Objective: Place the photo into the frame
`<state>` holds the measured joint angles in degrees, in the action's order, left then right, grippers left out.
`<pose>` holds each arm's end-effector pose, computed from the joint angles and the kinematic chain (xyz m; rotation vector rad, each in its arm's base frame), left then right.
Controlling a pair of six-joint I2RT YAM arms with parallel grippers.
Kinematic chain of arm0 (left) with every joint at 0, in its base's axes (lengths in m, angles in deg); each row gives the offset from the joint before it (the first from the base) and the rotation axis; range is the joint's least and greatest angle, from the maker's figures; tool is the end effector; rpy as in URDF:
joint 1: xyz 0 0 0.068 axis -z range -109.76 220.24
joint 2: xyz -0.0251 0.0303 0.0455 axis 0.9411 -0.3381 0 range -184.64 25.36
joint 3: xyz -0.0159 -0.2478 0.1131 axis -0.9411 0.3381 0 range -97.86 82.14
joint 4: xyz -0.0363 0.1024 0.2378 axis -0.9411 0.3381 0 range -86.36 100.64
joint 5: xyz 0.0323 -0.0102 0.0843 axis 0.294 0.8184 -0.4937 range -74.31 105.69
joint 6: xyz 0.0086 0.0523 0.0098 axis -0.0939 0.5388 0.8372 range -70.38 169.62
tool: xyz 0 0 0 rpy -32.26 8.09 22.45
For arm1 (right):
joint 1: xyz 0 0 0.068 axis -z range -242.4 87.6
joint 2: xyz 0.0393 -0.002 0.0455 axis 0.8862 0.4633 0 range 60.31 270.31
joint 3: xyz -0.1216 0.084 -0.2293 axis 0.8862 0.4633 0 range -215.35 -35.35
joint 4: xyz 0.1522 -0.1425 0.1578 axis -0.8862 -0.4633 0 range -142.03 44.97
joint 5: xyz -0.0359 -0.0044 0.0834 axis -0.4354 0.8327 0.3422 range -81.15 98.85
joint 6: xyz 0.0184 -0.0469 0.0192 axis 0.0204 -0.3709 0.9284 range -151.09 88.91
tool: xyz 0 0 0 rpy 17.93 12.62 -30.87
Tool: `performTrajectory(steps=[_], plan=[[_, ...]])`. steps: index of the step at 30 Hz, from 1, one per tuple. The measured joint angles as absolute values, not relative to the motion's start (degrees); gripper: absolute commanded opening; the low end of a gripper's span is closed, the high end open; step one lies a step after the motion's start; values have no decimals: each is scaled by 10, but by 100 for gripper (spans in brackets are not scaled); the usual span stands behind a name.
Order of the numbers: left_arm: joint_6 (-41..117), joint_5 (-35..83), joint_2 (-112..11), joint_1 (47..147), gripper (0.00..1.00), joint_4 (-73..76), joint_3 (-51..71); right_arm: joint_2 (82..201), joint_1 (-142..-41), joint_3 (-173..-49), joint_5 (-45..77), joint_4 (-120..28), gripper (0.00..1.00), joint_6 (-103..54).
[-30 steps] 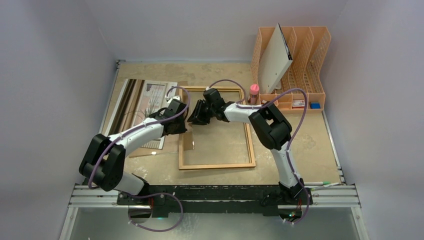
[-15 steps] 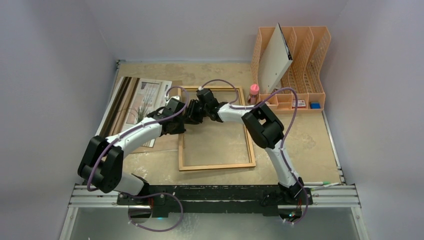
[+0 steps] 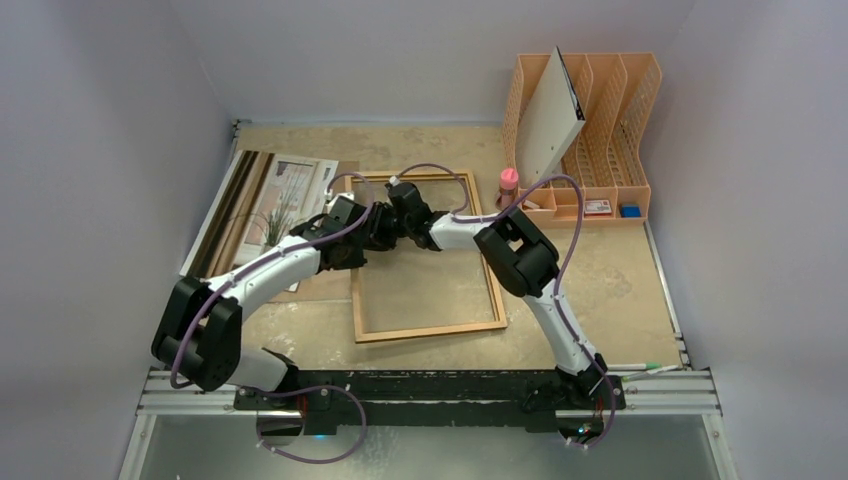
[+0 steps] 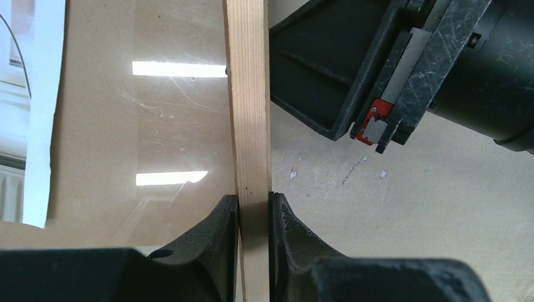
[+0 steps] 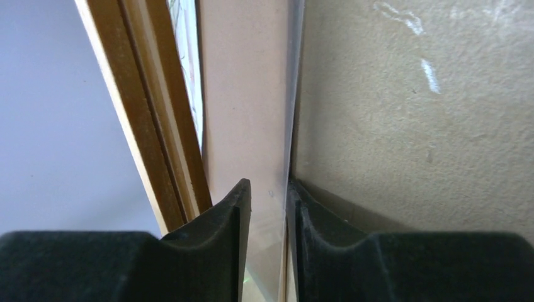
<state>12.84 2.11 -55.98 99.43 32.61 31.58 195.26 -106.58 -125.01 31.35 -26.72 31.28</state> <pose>0.2451 -0.1274 0.2068 -0.2525 2.5599 -0.1214 0.3610 0.3700 0.1199 0.0893 2.3876 1.4476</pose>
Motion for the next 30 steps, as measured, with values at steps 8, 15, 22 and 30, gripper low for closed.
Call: performTrajectory(steps=[8,15,22,30], plan=[[128,10,-546,991,0,326,316,1907,-1070,-1203,265,-265,54,326],[134,38,-546,996,0,306,316,1822,-1079,-1121,195,-329,51,338],[143,51,-562,999,0,278,316,1775,-1081,-1071,157,-362,45,345],[144,41,-607,999,0,264,313,1728,-1076,-1035,123,-403,41,339]])
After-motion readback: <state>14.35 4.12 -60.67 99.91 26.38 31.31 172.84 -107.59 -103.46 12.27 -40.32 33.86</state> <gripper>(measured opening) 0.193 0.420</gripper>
